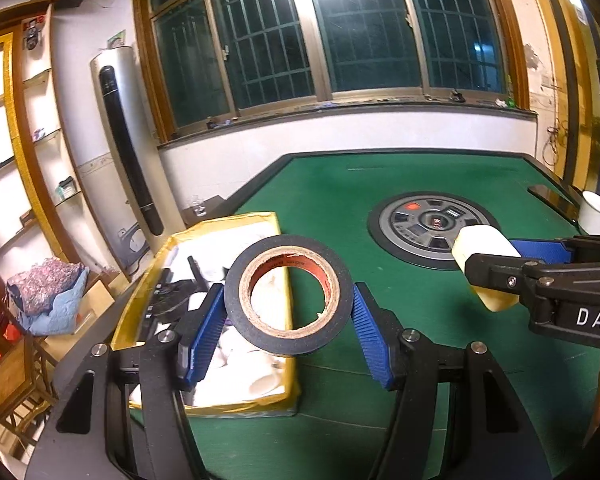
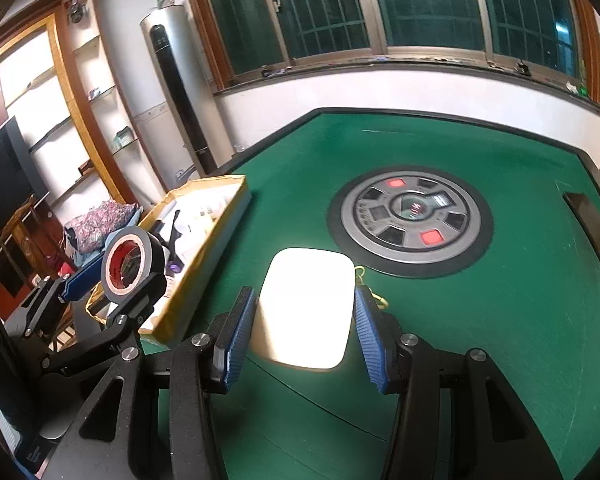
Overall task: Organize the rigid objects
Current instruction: 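Carry the tape roll and cream case over the tray with both tools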
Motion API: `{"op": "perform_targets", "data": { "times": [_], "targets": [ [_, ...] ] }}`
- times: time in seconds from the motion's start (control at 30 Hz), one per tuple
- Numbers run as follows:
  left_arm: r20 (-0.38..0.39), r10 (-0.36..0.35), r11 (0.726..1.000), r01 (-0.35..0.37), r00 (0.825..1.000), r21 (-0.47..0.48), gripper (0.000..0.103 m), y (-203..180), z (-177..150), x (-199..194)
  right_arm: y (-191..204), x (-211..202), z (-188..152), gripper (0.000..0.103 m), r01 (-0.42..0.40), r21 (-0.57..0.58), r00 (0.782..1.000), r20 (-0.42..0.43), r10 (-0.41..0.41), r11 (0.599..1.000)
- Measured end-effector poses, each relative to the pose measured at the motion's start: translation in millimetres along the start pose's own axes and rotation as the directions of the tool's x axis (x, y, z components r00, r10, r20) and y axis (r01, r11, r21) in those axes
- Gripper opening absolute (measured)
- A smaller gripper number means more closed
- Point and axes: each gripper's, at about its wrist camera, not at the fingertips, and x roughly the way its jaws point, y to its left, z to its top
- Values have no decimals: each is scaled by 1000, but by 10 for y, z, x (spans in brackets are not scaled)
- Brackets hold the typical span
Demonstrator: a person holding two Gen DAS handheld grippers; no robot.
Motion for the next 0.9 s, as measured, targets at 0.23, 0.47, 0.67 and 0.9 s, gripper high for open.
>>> {"op": "perform_targets", "data": {
  "times": [0.23,0.47,0.67,0.9],
  "targets": [
    [4,41,998,-40,999,-42,62,245,-30,-5,294,87,75,45,-28,-49,1000,4,28,998],
    [14,66,995,-65,998,-78,62,435,-33,2,516,147,133,45,-38,-90,999,6,38,995],
    [19,91,991,-89,996,-99,62,562,-48,24,668,217,182,45,-45,-119,999,5,46,992],
    [5,115,985,-113,993,-130,62,724,-73,110,927,347,270,45,-59,-162,998,-6,59,985]
  ]
}}
